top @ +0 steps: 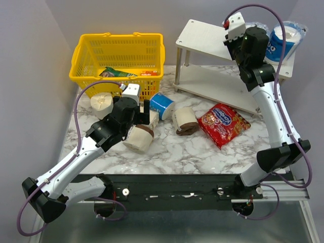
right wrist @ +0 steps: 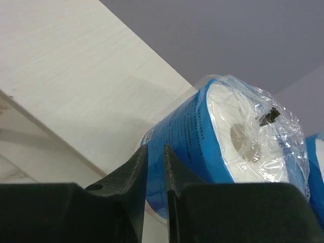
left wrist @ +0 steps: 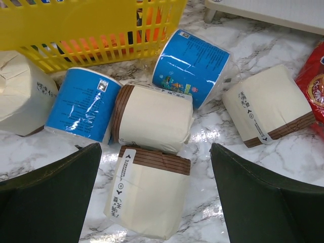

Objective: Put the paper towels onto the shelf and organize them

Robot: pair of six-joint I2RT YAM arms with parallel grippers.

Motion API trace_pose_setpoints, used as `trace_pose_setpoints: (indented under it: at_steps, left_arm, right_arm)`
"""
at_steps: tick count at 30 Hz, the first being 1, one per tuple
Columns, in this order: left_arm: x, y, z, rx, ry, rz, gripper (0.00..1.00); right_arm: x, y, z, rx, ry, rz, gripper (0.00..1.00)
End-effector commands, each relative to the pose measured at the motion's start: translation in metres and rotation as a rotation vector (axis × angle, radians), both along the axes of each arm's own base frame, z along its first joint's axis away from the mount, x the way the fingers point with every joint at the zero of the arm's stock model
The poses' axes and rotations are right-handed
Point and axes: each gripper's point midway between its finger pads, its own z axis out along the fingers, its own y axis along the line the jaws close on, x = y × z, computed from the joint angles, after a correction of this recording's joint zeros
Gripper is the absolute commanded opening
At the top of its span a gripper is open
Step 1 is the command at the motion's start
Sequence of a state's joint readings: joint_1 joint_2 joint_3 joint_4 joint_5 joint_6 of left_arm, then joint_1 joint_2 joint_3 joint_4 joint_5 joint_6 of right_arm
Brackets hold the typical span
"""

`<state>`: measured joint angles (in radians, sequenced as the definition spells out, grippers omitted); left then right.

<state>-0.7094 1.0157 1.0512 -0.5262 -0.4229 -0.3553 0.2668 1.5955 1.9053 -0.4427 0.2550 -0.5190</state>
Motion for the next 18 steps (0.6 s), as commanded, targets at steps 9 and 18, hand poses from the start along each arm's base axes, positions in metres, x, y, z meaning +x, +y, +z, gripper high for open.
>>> trace_pose_setpoints:
  at_steps: [9, 18]
  left_arm:
    - [0.001, 0.009, -0.002, 0.029, -0.010, 0.039, 0.99]
    - [0.002, 0.014, -0.003, 0.041, -0.014, 0.060, 0.99]
  right_arm:
    - [0.022, -0.028, -0.010, 0.060, 0.016, -0.054, 0.26]
    - [0.025, -0.006, -0.002, 0.124, 0.015, 0.044, 0.26]
